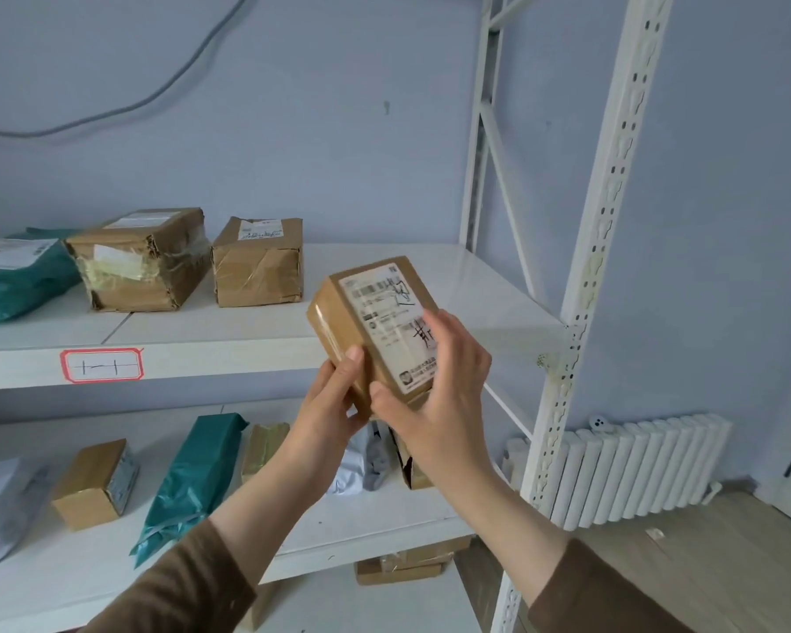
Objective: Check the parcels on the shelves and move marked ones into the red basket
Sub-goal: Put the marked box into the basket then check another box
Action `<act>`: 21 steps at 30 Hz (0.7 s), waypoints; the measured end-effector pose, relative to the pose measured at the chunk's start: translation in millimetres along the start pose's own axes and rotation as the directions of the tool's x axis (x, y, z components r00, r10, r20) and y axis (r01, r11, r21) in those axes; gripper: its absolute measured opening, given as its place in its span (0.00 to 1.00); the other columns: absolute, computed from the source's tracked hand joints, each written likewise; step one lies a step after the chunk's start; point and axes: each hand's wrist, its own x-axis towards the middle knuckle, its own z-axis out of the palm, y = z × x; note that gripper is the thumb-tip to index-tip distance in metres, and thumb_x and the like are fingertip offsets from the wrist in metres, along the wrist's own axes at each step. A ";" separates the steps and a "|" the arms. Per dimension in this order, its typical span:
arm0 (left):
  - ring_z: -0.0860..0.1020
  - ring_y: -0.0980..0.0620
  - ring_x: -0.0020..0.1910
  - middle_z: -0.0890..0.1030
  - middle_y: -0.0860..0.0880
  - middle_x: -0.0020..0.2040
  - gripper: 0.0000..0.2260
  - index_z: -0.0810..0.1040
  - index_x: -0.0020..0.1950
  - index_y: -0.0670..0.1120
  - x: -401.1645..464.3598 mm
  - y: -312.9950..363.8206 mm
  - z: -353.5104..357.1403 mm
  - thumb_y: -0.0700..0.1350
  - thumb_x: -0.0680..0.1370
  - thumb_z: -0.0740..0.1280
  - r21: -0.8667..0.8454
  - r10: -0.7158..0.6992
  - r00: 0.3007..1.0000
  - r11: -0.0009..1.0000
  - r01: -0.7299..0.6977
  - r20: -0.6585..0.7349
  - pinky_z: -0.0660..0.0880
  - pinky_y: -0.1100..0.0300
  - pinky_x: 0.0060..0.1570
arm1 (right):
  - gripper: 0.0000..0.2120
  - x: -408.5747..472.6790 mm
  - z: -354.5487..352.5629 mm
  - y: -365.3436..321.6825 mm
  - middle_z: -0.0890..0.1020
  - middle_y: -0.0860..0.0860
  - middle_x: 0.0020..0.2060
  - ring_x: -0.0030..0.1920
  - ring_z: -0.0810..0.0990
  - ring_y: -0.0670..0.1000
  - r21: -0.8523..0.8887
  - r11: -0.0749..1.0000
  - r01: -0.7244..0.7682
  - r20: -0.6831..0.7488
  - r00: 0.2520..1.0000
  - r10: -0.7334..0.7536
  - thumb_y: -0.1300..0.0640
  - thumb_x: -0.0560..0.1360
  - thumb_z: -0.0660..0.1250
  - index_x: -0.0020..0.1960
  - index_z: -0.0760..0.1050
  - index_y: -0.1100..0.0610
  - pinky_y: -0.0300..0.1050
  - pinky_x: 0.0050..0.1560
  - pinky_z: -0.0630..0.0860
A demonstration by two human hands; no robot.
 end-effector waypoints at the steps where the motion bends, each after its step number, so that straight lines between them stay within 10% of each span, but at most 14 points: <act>1: 0.80 0.48 0.69 0.83 0.50 0.69 0.36 0.72 0.77 0.52 0.5 0.9 1.0 0.68 0.73 0.70 -0.019 -0.012 1.000 1.000 0.012 0.001 0.74 0.46 0.71 | 0.43 -0.7 1.1 -3.1 0.66 0.48 0.76 0.73 0.62 0.51 -0.072 0.997 0.042 -0.013 0.999 -0.043 0.41 0.69 0.72 0.79 0.62 0.52 0.54 0.70 0.71; 5: 0.81 0.47 0.68 0.82 0.49 0.69 0.37 0.70 0.77 0.52 4.6 -1.4 2.6 0.62 0.72 0.76 -0.088 0.011 1.000 0.996 -0.012 -0.006 0.78 0.47 0.66 | 0.46 -3.4 2.8 -3.3 0.64 0.52 0.79 0.75 0.63 0.57 -0.198 0.972 0.125 -0.036 0.990 -0.135 0.39 0.69 0.73 0.80 0.62 0.56 0.50 0.73 0.69; 8: 0.84 0.46 0.64 0.84 0.48 0.66 0.34 0.69 0.75 0.51 9.1 -4.3 -4.3 0.53 0.71 0.76 -0.110 0.061 0.997 0.992 -0.066 -0.049 0.80 0.48 0.62 | 0.47 -8.2 -0.9 4.9 0.60 0.50 0.80 0.78 0.60 0.52 0.021 0.987 0.157 -0.013 0.988 -0.157 0.37 0.72 0.73 0.82 0.55 0.51 0.36 0.75 0.64; 14: 0.80 0.44 0.68 0.81 0.45 0.69 0.39 0.63 0.77 0.52 11.1 -8.1 -27.8 0.47 0.68 0.75 -0.005 0.131 0.989 0.991 -0.131 0.071 0.80 0.50 0.62 | 0.39 -12.5 -6.1 32.1 0.70 0.43 0.75 0.74 0.72 0.45 0.402 0.881 -0.249 0.210 0.962 0.176 0.34 0.74 0.71 0.79 0.54 0.33 0.53 0.69 0.77; 19: 0.78 0.42 0.70 0.80 0.44 0.71 0.37 0.64 0.77 0.52 11.9 -19.6 -25.1 0.46 0.70 0.74 0.032 0.082 0.987 0.996 -0.088 0.141 0.75 0.41 0.69 | 0.42 -23.4 -11.0 46.6 0.81 0.42 0.67 0.67 0.80 0.42 0.556 0.703 -0.443 0.400 0.884 0.241 0.35 0.73 0.70 0.82 0.60 0.48 0.37 0.60 0.80; 21: 0.78 0.41 0.70 0.80 0.44 0.70 0.36 0.65 0.77 0.49 13.0 -27.4 -17.8 0.47 0.71 0.73 0.007 0.040 0.992 0.999 -0.042 0.122 0.74 0.40 0.70 | 0.42 -30.4 -14.0 52.9 0.81 0.46 0.69 0.69 0.79 0.47 0.563 0.673 -0.481 0.376 0.873 0.310 0.32 0.73 0.71 0.81 0.63 0.48 0.46 0.65 0.80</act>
